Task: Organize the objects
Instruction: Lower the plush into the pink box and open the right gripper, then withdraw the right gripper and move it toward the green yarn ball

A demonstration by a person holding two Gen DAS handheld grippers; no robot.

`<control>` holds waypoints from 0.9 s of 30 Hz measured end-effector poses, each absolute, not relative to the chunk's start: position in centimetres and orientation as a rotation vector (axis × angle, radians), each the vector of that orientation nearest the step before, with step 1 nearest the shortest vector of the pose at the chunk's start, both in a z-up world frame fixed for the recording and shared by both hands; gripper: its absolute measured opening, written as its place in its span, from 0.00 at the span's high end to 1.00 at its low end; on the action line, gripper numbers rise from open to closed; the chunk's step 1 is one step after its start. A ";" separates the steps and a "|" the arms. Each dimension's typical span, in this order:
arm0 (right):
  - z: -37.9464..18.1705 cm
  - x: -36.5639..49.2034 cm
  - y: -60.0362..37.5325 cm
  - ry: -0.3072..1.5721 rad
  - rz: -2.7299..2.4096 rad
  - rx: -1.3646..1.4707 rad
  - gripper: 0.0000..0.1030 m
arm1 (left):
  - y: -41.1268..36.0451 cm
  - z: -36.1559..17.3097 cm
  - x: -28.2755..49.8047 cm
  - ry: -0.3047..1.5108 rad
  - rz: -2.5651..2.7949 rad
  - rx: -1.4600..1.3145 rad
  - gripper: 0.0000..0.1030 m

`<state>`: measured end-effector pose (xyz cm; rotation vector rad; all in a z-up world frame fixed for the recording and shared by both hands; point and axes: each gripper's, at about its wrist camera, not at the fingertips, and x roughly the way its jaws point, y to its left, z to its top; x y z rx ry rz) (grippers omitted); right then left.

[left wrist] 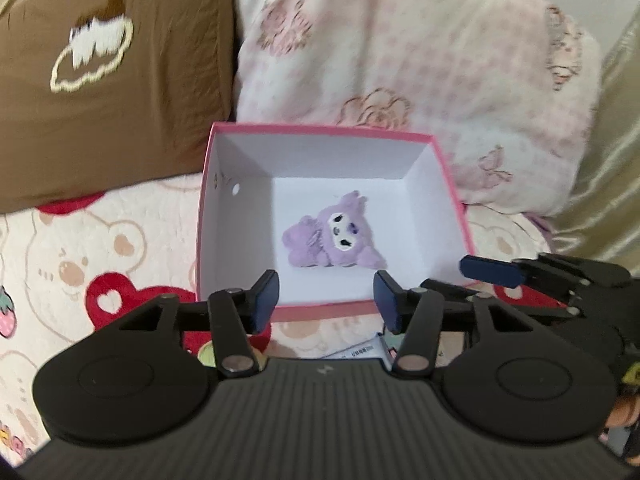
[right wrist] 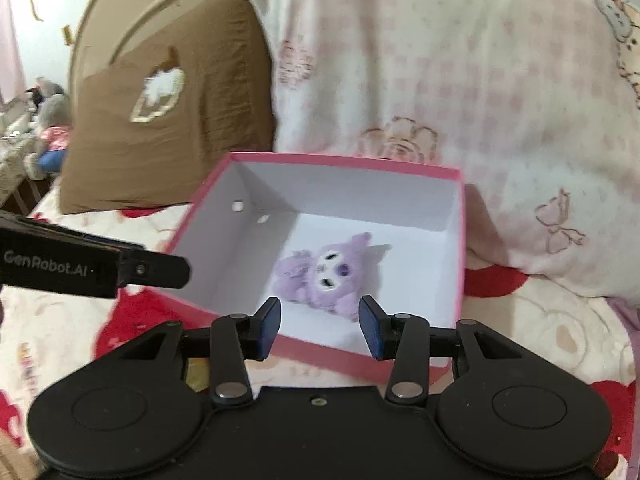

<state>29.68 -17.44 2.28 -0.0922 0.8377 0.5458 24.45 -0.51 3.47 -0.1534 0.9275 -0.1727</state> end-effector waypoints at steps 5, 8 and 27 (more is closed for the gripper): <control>4.5 27.6 -17.8 0.861 0.577 -0.120 0.31 | -0.9 5.8 21.7 0.906 -0.184 -0.104 0.38; 5.4 25.8 -18.0 0.845 0.594 -0.139 0.13 | -1.0 6.4 20.1 0.926 -0.193 -0.075 0.31; 7.7 16.0 -18.5 0.871 0.757 -0.269 0.00 | 0.8 5.9 12.5 1.021 -0.299 -0.070 0.01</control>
